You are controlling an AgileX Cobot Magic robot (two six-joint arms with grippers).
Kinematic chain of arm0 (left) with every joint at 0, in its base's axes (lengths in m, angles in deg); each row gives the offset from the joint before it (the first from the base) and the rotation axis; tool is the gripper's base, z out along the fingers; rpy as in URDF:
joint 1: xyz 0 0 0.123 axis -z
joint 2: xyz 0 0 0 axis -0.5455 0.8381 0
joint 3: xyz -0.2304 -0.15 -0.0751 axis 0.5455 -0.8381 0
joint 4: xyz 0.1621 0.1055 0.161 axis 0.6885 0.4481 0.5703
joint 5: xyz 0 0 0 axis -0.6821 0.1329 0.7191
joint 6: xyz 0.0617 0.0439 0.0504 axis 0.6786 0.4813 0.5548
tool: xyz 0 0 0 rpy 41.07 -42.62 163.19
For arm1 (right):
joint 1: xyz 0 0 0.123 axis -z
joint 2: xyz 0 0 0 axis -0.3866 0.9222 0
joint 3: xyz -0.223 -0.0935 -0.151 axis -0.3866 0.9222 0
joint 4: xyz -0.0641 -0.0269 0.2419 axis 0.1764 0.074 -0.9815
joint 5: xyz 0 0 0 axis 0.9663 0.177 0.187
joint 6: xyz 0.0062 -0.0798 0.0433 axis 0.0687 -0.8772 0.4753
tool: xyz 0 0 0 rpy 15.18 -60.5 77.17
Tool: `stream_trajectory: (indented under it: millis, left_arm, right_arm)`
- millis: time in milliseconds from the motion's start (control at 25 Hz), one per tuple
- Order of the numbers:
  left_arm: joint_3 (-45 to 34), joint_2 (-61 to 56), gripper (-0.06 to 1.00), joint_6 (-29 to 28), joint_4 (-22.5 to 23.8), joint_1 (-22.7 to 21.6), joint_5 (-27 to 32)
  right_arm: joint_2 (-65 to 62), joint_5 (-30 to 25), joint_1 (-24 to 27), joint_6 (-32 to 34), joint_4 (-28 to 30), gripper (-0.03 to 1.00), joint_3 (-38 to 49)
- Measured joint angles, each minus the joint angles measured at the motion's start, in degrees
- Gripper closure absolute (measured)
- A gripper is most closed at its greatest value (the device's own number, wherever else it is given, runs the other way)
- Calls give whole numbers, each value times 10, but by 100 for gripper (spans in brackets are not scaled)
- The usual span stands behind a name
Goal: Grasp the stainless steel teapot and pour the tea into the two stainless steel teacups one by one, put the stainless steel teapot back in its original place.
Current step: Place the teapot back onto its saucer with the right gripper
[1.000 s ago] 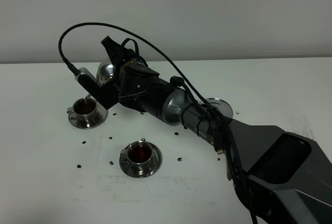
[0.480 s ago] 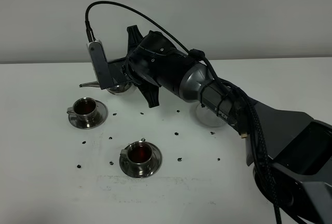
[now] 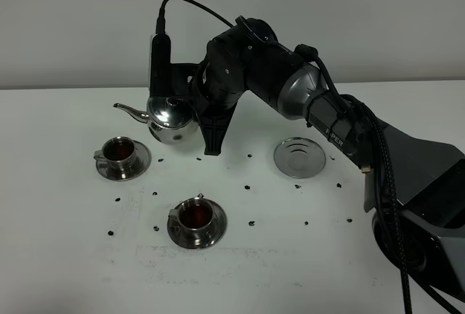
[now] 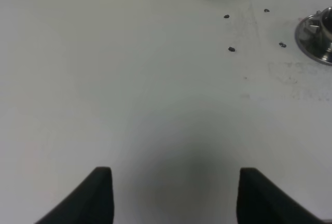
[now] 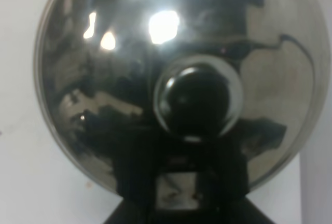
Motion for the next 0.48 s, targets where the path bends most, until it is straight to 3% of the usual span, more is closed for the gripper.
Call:
stream_trajectory:
  millis: [480]
  left_arm:
    - [0,0,41,0,0,0,0]
  right_arm:
    - [43,-3,1,9,-21,79,-2]
